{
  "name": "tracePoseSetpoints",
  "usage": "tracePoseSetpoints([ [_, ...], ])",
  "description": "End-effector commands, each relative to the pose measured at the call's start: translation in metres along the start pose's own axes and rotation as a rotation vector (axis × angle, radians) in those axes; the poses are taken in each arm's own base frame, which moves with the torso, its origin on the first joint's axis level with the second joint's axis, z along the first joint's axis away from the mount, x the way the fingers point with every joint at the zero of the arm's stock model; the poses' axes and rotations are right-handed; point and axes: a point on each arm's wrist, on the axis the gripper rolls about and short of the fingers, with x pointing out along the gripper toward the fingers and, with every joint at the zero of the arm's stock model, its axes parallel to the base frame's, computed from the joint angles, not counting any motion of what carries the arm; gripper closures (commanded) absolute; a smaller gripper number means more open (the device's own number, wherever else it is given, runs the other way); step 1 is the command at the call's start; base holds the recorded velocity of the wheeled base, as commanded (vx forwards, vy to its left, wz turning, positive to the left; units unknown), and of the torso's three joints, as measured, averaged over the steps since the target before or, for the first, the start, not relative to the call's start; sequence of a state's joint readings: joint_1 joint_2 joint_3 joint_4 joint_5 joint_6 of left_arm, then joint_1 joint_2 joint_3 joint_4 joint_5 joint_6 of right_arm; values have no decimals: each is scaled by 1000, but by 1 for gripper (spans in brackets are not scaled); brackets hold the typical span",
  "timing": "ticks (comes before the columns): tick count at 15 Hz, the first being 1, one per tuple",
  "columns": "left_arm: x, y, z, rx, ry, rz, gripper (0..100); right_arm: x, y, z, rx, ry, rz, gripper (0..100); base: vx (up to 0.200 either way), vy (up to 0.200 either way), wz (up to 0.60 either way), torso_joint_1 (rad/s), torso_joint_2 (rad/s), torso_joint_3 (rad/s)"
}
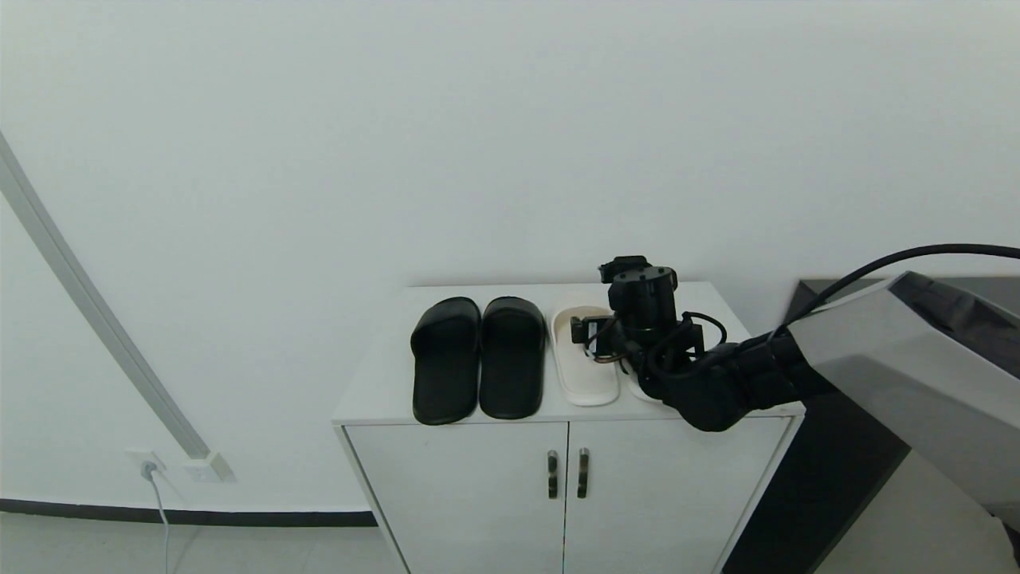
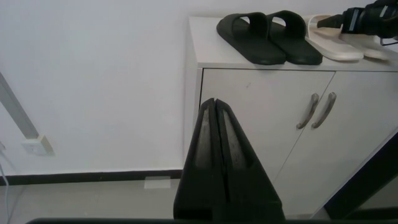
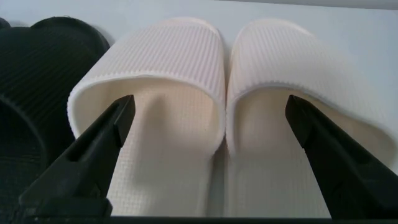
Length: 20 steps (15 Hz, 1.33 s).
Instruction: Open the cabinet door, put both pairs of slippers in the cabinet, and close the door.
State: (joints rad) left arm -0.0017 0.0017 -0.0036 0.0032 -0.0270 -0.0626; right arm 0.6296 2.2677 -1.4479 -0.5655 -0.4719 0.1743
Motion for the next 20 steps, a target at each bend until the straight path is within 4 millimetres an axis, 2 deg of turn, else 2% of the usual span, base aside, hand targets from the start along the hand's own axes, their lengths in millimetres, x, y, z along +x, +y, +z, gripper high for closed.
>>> tracePoseSetpoints([
  [1, 0, 0, 0, 0, 0, 0, 100, 10, -1, -3, 2, -4, -9, 0, 0, 0, 0, 0, 0, 0],
  [6, 0, 0, 0, 0, 0, 0, 100, 24, -6, -5, -2, -12, -26, 0, 0, 0, 0, 0, 0, 0],
  [7, 0, 0, 0, 0, 0, 1, 100, 25, -5, -6, -2, -13, -26, 100, 0, 0, 0, 0, 0, 0],
  [13, 0, 0, 0, 0, 0, 0, 100, 24, -5, -1, 0, -23, -26, 100, 0, 0, 0, 0, 0, 0],
  [16, 0, 0, 0, 0, -1, -1, 100, 15, -8, 6, -31, -31, -33, 100, 0, 0, 0, 0, 0, 0],
  [19, 0, 0, 0, -6, 0, 9, 100, -9, -15, 28, -23, -56, -26, 100, 0, 0, 0, 0, 0, 0],
  [20, 0, 0, 0, -8, 0, 10, 100, -25, -18, 33, -24, -53, -21, 100, 0, 0, 0, 0, 0, 0],
])
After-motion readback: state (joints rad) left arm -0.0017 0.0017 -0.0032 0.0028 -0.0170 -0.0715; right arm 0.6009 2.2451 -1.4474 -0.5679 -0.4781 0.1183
